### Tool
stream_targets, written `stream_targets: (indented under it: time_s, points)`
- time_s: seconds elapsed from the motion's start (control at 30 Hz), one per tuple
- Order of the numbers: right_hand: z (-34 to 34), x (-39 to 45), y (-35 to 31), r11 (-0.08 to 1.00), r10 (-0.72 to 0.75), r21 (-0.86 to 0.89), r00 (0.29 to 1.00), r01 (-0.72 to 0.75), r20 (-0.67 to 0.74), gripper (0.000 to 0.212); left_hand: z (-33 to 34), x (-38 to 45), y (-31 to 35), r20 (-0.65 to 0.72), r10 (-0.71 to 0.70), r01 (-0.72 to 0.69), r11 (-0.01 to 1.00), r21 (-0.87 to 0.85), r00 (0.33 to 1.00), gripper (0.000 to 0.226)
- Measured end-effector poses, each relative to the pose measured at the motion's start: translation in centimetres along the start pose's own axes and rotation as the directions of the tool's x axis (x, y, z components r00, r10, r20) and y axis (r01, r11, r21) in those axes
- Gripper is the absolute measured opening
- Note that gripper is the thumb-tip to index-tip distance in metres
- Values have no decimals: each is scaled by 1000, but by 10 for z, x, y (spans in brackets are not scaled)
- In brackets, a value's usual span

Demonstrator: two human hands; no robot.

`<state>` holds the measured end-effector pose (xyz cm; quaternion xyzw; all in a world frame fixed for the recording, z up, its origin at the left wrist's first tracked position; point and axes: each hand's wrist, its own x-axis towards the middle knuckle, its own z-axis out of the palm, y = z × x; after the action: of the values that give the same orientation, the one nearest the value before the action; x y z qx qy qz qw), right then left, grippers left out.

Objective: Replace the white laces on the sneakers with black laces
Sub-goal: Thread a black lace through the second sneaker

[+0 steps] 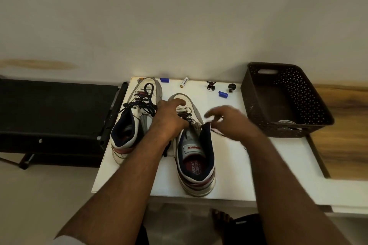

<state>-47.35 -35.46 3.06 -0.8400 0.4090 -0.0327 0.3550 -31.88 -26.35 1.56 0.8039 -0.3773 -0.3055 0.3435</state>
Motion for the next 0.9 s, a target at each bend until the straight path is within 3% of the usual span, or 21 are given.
stream_targets:
  time_s: [0.03,0.1,0.13,0.17,0.2,0.23,0.27,0.3,0.33,0.37,0.4,0.43,0.47,0.5,0.57,0.67,0.73,0.83,0.9]
  points:
    - [12,3,0,996,22,-84,996,-14,85,22,-1,0,0,1,2,-2,1000,2,1000,71]
    - [24,7,-7,999,34,-42,999,-33,28,17,-2,-2,1,4,2,-2,1000,10,1000,72]
    - [22,8,-12,990,54,130,997,-47,-47,14,-3,-3,2,4,0,0,1000,19,1000,73]
    - [14,8,-16,905,113,421,988,-59,-104,18,-5,-3,1,3,-3,3,1000,26,1000,73]
    - [0,6,-21,660,171,751,978,-22,-122,21,-6,-2,1,4,-6,6,1000,26,1000,74]
    - [-16,3,-21,263,208,960,966,93,-151,19,-6,-2,1,10,-11,10,1000,25,1000,74]
    - [-31,-1,-16,-106,220,966,953,237,-210,17,-7,-1,1,17,-16,16,1000,26,1000,74]
    - [-43,-6,-10,-305,264,883,923,356,-281,17,-8,0,1,30,-23,22,999,30,999,75]
    - [-48,-10,-6,-336,309,842,894,422,-325,17,-8,0,0,45,-32,31,999,23,998,75]
    - [-48,-12,-1,-206,361,863,856,461,-371,13,-9,0,-1,57,-45,45,999,10,997,75]
    - [-43,-12,2,81,394,901,817,426,-421,4,-10,0,0,65,-66,66,998,-5,996,73]
    - [-34,-8,5,457,369,832,784,314,-499,19,-11,-1,0,64,-95,96,995,-25,993,69]
    - [-23,-4,9,764,252,622,808,171,-533,39,-13,-2,1,59,-130,133,989,-58,990,63]
    - [-11,2,13,932,106,352,872,80,-478,53,-15,-2,2,52,-169,174,980,-97,984,54]
    - [9,10,11,998,-61,17,972,67,-228,56,-20,-2,2,36,-228,231,963,-136,973,37]
    - [33,15,3,968,-133,-218,991,127,-10,37,-24,-3,0,91,-267,276,955,-111,960,30]
    - [33,16,-1,986,-86,-149,992,72,-89,21,-25,-5,1,153,-294,309,947,-89,944,29]
    - [9,9,-4,957,150,286,927,-49,-343,2,-29,-8,3,219,-315,337,939,-71,924,27]
    - [1,4,-2,963,176,258,906,-78,-384,9,-30,-9,3,248,-312,338,939,-67,917,27]
